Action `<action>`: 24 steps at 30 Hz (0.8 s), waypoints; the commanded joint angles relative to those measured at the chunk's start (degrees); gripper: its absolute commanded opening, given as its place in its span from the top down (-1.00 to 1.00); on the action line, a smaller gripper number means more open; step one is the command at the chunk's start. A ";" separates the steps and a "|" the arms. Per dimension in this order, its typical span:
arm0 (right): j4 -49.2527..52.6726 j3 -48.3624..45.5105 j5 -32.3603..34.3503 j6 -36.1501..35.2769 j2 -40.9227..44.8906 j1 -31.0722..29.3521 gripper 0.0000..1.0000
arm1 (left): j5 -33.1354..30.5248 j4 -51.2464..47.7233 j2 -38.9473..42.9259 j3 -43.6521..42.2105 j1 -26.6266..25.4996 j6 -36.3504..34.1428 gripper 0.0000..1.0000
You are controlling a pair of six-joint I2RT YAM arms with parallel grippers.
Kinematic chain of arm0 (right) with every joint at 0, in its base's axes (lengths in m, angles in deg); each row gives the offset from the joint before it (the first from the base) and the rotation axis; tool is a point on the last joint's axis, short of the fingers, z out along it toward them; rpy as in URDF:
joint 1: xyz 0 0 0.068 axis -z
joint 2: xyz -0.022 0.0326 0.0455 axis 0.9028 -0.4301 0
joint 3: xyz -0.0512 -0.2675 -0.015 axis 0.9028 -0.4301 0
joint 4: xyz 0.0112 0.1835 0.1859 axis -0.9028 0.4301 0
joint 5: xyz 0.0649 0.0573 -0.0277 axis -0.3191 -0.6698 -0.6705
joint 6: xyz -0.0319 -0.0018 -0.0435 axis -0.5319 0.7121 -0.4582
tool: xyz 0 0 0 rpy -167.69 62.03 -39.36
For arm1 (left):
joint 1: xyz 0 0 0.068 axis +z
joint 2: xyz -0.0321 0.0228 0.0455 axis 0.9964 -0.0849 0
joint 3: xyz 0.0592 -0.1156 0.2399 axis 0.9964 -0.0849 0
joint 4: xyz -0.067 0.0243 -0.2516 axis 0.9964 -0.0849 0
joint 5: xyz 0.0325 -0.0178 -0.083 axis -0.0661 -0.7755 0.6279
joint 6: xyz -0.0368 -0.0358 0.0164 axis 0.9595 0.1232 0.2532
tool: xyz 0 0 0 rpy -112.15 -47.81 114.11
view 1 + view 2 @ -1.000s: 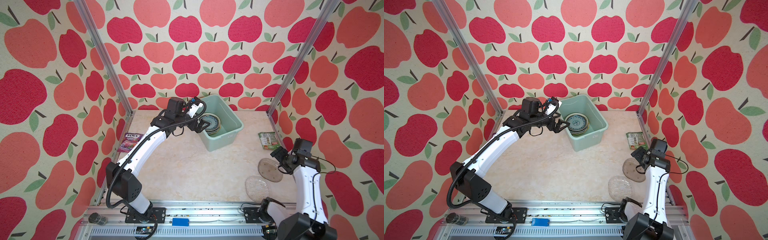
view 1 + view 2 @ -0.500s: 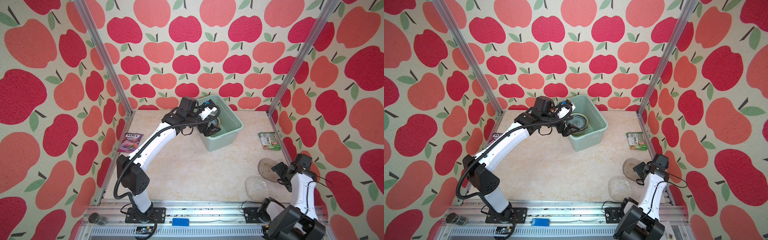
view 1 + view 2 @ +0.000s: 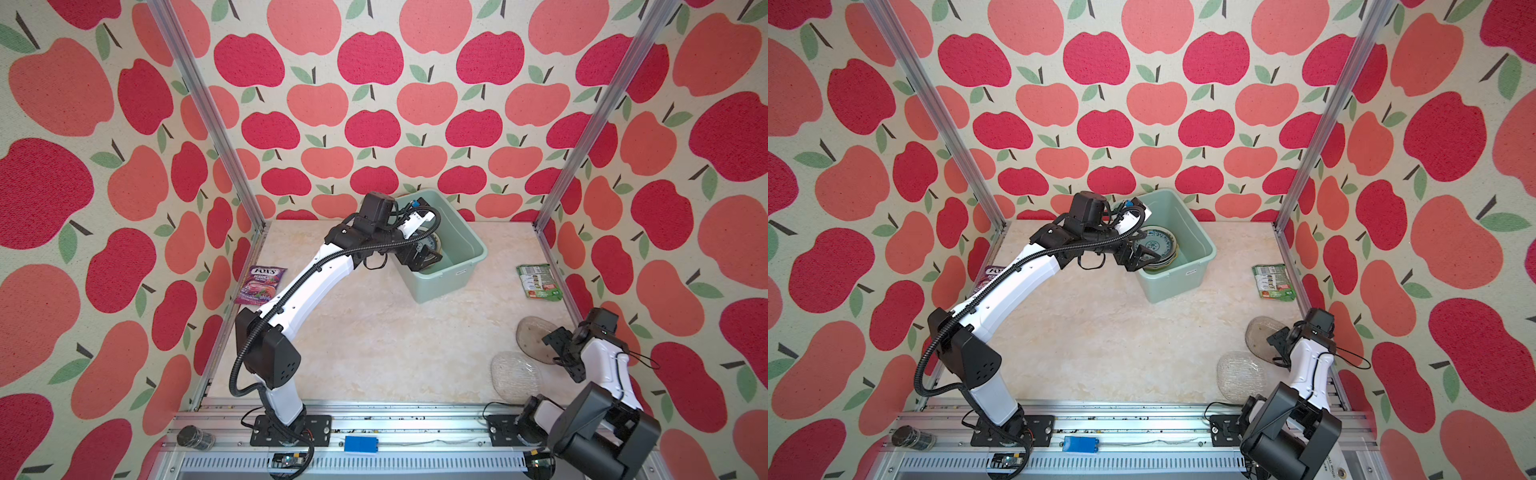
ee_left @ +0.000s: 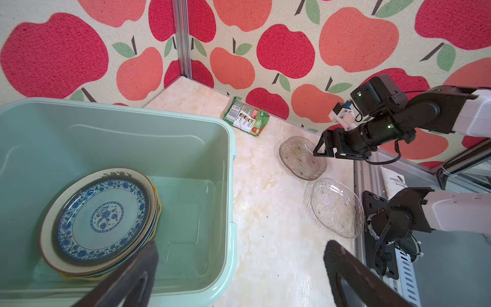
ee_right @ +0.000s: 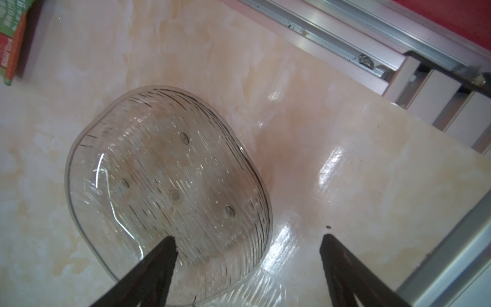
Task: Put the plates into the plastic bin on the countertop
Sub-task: 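Pinch the clear glass plate's rim with the right gripper and tilt it up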
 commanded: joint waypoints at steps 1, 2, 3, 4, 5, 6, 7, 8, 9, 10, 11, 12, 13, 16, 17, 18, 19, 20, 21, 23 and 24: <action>-2.35 -0.88 -1.32 -2.06 -1.53 0.49 -0.66 | -1.24 0.10 -1.45 1.51 -0.06 1.35 -0.99; -2.55 -0.91 -1.43 -2.60 -1.98 0.49 -0.64 | -1.35 0.22 -1.49 1.55 -0.06 1.49 -0.99; -2.90 -0.91 -1.49 -3.32 -2.45 0.49 -0.61 | -1.51 0.43 -1.63 1.55 -0.05 1.53 -0.99; -3.17 -0.77 -1.86 -3.57 -3.02 0.59 -0.58 | -1.76 0.65 -1.75 1.55 -0.05 1.69 -0.99; -3.58 -0.71 -2.37 -3.88 -3.47 0.74 -0.53 | -1.93 0.76 -1.82 1.55 0.04 1.86 -0.99; -4.19 -0.61 -2.92 -4.09 -4.07 0.84 -0.47 | -1.98 1.05 -1.91 1.55 0.04 2.05 -0.99; -4.79 -0.50 -3.29 -4.29 -4.72 0.84 -0.42 | -2.12 1.22 -2.07 1.64 0.02 2.19 -0.99; -5.04 -0.31 -3.41 -4.29 -5.36 0.84 -0.36 | -2.21 1.45 -2.22 1.72 0.07 2.26 -0.99; -5.49 -0.14 -3.74 -4.30 -6.10 0.84 -0.29 | -2.25 1.40 -2.42 1.96 -0.04 2.37 -0.99; -5.74 0.07 -4.03 -4.37 -6.92 0.84 -0.26 | -2.34 1.32 -2.67 2.31 -0.06 2.46 -0.99; -5.98 0.23 -4.32 -4.43 -7.63 0.82 -0.24 | -2.43 1.30 -2.90 2.63 -0.06 2.57 -0.99; -6.16 0.40 -4.61 -4.44 -8.46 0.84 -0.22 | -2.56 1.14 -3.15 2.98 -0.02 2.65 -0.99; -6.53 0.51 -5.18 -4.48 -9.17 0.84 -0.18 | -2.61 1.01 -3.52 3.34 -0.02 2.68 -0.99; -7.72 0.65 -7.05 -4.56 -11.13 0.83 0.04 | -2.70 0.57 -4.27 4.52 0.02 2.29 -0.99; -8.01 0.70 -7.72 -4.52 -11.86 0.83 0.12 | -2.69 0.22 -4.65 5.15 0.02 2.09 -0.99; -8.26 0.65 -8.45 -4.48 -12.30 0.84 0.20 | -2.67 -0.17 -4.95 5.64 0.06 1.98 -0.99; -8.55 0.66 -9.18 -4.56 -12.83 0.83 0.28 | -2.61 -0.50 -5.37 6.17 0.02 1.86 -0.99; -8.87 0.60 -9.79 -4.48 -13.20 0.84 0.36 | -2.61 -0.82 -5.52 6.51 0.05 1.80 -0.99; -8.98 0.52 -10.13 -4.48 -13.40 0.83 0.45 | -2.61 -0.85 -5.66 6.76 0.03 1.80 -0.99; -9.28 0.49 -10.78 -4.48 -13.53 0.84 0.60 | -2.69 -0.69 -5.87 6.96 0.03 1.79 -0.99; -9.37 0.40 -11.21 -4.47 -13.43 0.84 0.66 | -2.69 -0.60 -5.98 7.05 0.03 1.80 -0.99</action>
